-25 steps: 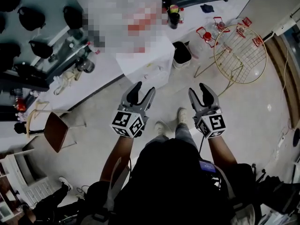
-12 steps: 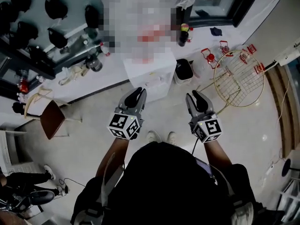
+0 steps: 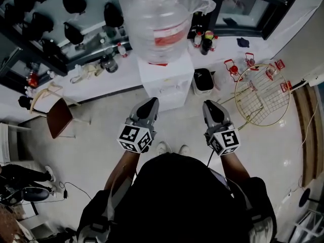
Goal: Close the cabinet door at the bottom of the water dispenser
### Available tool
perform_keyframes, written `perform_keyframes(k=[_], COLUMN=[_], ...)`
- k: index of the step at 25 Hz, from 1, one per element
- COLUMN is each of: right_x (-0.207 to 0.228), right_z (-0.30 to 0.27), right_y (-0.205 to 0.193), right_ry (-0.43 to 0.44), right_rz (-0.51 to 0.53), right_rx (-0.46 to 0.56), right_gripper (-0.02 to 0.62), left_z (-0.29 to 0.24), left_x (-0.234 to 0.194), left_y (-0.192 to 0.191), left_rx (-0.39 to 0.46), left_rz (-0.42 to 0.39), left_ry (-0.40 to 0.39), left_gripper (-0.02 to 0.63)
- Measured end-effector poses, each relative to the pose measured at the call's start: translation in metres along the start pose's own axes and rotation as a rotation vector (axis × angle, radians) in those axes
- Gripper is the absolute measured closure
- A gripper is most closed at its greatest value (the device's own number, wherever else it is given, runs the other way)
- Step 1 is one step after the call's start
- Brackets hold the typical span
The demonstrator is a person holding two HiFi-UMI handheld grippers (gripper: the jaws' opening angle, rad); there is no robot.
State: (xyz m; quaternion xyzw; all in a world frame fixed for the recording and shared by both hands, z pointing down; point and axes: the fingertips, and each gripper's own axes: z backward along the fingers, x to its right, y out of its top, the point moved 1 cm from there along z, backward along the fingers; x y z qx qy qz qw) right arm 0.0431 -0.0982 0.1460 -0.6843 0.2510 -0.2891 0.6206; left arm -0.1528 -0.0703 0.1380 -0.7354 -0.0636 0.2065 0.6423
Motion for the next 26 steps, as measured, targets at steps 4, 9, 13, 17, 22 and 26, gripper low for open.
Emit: perform_keyframes(k=[4, 9, 13, 17, 22, 26], right_x=[-0.005, -0.005, -0.004, -0.004, -0.003, -0.003], right_z=[-0.006, -0.009, -0.01, -0.007, -0.007, -0.008], right_y=[-0.002, 0.0, 0.001, -0.001, -0.002, 0.002], right_ry=[0.033, 0.048, 0.05, 0.045, 0.041, 0.039], right_rz=[0.009, 0.002, 0.002, 0.0, 0.006, 0.004], right_rx=[-0.007, -0.004, -0.002, -0.006, -0.012, -0.005], right_gripper=[0.589, 0.589, 0.589, 0.589, 0.589, 0.589], left_z=[0.003, 0.003, 0.0, -0.004, -0.009, -0.015], left_x=[-0.003, -0.003, -0.001, 0.002, 0.007, 0.01], left_y=[-0.002, -0.002, -0.002, -0.007, -0.007, -0.003], left_rx=[-0.001, 0.002, 0.008, -0.003, -0.004, 0.012], left_rz=[-0.014, -0.005, 0.0, 0.006, 0.011, 0.012], left_ry=[0.023, 0.028, 0.024, 0.006, -0.022, -0.041], left_gripper=[0.6, 0.6, 0.6, 0.6, 0.6, 0.6])
